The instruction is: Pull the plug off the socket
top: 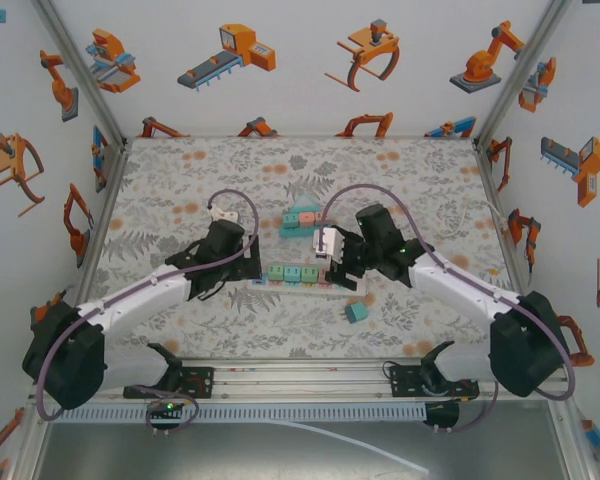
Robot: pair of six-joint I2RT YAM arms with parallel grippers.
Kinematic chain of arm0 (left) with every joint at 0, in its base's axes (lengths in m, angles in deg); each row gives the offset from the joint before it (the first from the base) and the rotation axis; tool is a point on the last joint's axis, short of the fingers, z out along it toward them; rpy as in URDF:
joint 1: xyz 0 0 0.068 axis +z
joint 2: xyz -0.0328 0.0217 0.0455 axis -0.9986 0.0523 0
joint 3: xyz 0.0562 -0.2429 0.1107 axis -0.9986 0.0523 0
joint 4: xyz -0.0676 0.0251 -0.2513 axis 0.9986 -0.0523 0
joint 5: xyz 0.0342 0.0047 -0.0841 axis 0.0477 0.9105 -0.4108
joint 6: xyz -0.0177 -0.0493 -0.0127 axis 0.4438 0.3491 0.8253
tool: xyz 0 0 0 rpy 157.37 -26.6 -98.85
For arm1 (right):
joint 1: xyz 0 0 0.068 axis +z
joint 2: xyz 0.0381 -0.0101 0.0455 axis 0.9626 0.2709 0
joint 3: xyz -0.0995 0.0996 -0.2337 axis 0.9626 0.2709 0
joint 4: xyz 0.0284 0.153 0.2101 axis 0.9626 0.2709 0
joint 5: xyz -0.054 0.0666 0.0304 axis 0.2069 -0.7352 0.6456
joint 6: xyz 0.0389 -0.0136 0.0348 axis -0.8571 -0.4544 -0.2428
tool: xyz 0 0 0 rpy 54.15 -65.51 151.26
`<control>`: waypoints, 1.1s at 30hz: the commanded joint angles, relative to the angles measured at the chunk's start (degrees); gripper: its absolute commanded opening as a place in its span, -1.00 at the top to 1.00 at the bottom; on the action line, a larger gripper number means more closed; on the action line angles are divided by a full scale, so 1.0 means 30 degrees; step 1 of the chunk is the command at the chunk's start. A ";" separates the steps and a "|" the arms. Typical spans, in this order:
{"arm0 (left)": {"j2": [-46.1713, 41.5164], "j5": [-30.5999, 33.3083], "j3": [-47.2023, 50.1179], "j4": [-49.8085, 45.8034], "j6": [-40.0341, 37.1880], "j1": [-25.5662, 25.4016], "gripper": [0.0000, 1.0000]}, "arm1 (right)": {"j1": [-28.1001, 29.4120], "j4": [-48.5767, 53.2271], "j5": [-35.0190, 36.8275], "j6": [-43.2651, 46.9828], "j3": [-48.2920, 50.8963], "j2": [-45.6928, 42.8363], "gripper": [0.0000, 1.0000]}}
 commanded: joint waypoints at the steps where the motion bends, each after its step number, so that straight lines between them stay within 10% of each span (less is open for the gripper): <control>1: 0.0477 -0.0785 0.0337 0.0786 0.0469 0.0074 -0.56 | 0.0254 -0.0592 -0.0790 0.0722 -0.0743 0.0875 -0.27; 33: 0.4384 -0.1577 0.0629 -0.0859 0.0920 -0.0371 -0.09 | 0.0984 -0.0796 -0.1080 0.0488 -0.1261 0.3604 0.45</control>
